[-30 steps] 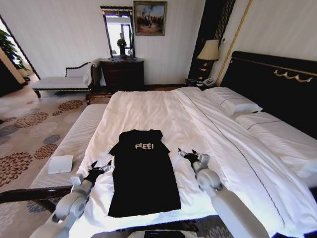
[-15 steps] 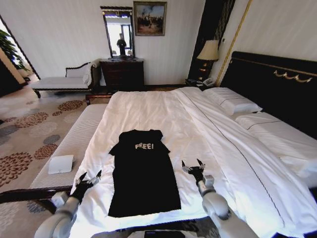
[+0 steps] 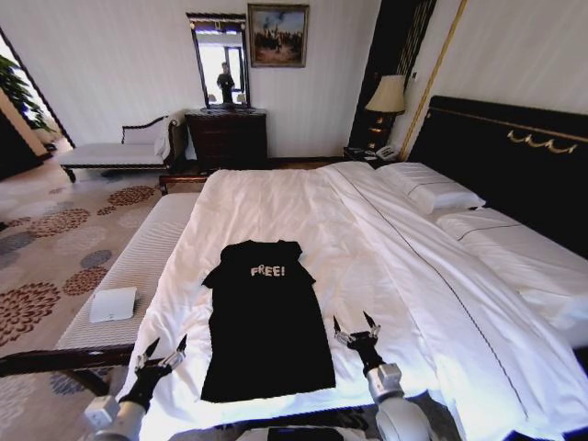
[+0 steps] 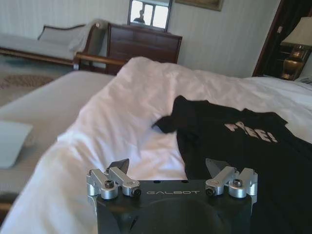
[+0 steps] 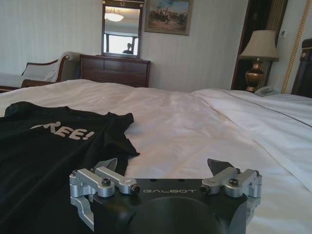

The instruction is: Fold the clothes on the bed.

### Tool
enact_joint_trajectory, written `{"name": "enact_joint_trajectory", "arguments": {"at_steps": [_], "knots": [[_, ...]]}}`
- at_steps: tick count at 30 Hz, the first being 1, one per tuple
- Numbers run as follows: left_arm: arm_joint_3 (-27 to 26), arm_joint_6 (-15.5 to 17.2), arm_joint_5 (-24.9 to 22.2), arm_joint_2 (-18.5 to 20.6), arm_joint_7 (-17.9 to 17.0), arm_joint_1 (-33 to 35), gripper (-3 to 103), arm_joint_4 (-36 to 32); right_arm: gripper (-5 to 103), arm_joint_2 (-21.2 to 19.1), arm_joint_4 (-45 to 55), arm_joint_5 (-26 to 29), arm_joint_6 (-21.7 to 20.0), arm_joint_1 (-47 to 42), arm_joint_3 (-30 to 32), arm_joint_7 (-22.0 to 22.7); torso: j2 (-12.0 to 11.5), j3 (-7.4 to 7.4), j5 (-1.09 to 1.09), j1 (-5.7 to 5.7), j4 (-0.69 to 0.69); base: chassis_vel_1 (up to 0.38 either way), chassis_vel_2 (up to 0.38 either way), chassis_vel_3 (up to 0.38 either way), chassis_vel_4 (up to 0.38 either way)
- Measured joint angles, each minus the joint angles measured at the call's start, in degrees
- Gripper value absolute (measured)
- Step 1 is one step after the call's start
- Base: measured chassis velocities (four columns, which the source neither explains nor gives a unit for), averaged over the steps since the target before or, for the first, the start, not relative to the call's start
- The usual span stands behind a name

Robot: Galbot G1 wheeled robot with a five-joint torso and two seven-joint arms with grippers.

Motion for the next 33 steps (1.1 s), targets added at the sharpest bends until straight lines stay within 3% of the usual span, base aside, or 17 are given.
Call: {"name": "enact_joint_trajectory", "arguments": {"at_steps": [9,17,19,20,22,23,25,27,30,33], "knots": [[1.6,-2.3,0.3,0.2,0.4,3.3,90,0.7,100,0.5,-1.3,0.4,3.0,-4.5,1.2,-1.6,0.0,0.00,0.00,0.00,0.01,0.000,0.000,0.000,0.000],[2.3,-3.5,0.6,0.3,0.6,5.6,91,0.8,100,0.7,-2.2,5.7,4.8,-9.5,0.9,-3.9,0.0,0.00,0.01,-0.01,0.00,0.000,0.000,0.000,0.000],[3.0,-4.3,1.3,0.3,0.7,6.7,91,0.9,100,0.2,-1.2,12.7,4.1,-11.6,1.0,-7.1,0.0,0.00,0.00,-0.01,0.00,0.000,0.000,0.000,0.000],[3.0,-4.3,1.3,0.3,0.7,6.7,91,0.9,100,0.2,-1.2,12.7,4.1,-11.6,1.0,-7.1,0.0,0.00,0.00,-0.01,0.00,0.000,0.000,0.000,0.000],[3.4,-5.1,2.0,0.5,0.8,7.1,91,1.3,100,-0.2,-0.4,17.8,3.0,-12.5,0.6,-8.7,0.0,0.00,0.00,-0.01,0.00,0.000,0.000,0.000,0.000],[3.5,-5.5,2.3,0.6,0.8,7.5,95,1.5,100,-0.4,0.0,22.7,1.5,-12.8,-0.1,-9.6,0.0,0.00,0.01,-0.01,0.00,0.000,0.000,0.000,0.000],[3.5,-5.6,2.3,0.6,0.8,7.6,95,1.6,100,-0.5,0.1,24.1,0.8,-12.8,-0.2,-9.9,0.0,0.00,0.01,-0.01,0.01,0.000,0.000,0.000,0.000],[3.5,-5.7,2.0,0.5,0.8,8.1,91,1.5,100,-0.8,0.2,30.4,-2.6,-12.4,-0.5,-11.1,0.0,0.00,0.01,-0.01,0.00,0.000,0.000,0.000,0.000],[3.8,-5.7,2.1,0.1,0.8,8.3,90,1.4,100,-1.2,0.2,34.6,-5.5,-12.3,-0.5,-11.3,0.0,0.00,0.01,-0.01,0.00,0.000,0.000,0.000,0.000],[5.0,-5.8,2.9,-1.1,0.8,8.6,90,1.5,100,-2.2,0.7,45.3,-12.9,-12.3,-0.5,-9.8,0.0,0.00,0.01,-0.01,0.01,0.000,0.000,0.000,0.000]]}}
